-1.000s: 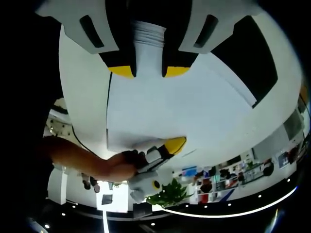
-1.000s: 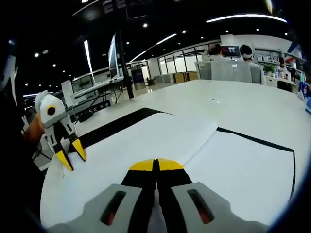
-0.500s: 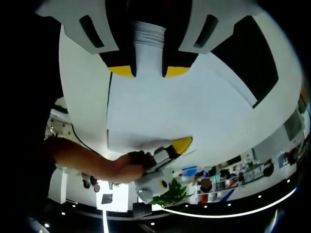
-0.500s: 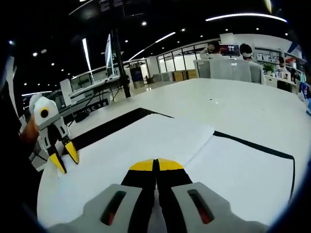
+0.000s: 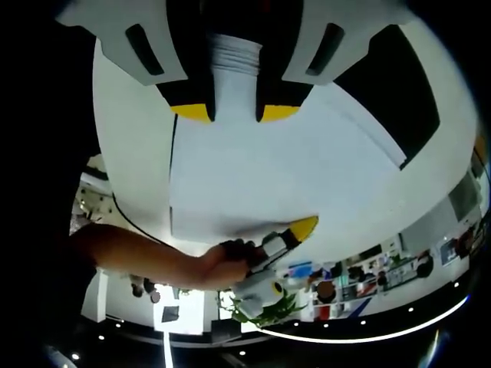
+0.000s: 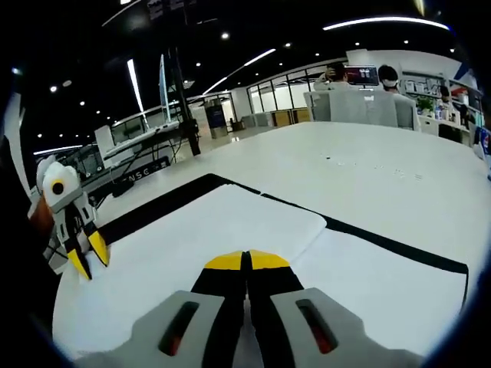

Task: Flip through the bound document one page at a time

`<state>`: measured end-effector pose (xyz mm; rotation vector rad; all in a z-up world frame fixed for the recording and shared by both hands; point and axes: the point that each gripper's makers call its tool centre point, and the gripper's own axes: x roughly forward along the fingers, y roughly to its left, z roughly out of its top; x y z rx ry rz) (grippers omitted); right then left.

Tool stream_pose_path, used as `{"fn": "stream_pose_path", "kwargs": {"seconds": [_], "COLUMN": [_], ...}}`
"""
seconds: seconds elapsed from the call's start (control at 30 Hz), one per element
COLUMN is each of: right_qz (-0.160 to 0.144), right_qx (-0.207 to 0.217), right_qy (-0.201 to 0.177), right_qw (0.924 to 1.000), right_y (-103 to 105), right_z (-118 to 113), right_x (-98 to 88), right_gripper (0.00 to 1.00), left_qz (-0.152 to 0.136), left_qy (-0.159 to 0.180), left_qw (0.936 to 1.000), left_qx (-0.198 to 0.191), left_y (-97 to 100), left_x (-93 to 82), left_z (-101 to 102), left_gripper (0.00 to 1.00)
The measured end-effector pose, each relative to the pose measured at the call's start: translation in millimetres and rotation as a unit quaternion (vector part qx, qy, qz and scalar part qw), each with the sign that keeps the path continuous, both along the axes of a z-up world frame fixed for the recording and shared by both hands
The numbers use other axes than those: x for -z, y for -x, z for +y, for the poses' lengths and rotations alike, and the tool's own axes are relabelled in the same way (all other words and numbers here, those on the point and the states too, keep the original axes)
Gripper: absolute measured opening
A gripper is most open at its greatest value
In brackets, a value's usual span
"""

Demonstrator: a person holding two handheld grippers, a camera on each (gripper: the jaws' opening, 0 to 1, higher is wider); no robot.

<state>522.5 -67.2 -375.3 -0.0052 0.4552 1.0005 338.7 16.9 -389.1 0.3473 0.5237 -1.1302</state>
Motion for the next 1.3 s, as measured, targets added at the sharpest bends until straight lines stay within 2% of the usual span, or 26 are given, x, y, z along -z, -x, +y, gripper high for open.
{"fn": "stream_pose_path", "kwargs": {"seconds": [0.77, 1.3], "right_qz": [0.008, 0.02], "right_qx": [0.012, 0.021], "right_qy": [-0.002, -0.011], "right_qw": [0.9999, 0.9995], "right_y": [-37, -47], "right_z": [4, 7], "right_x": [4.9, 2.2], "right_gripper": [0.02, 0.02], "left_qz": [0.003, 0.004], "left_qy": [0.0, 0.002], "left_qw": [0.9999, 0.9999], "left_qx": [0.012, 0.011], "left_y": [0.1, 0.0], "left_x": [1.5, 0.3], "left_z": [-1, -4], "left_gripper": [0.24, 0.24]}}
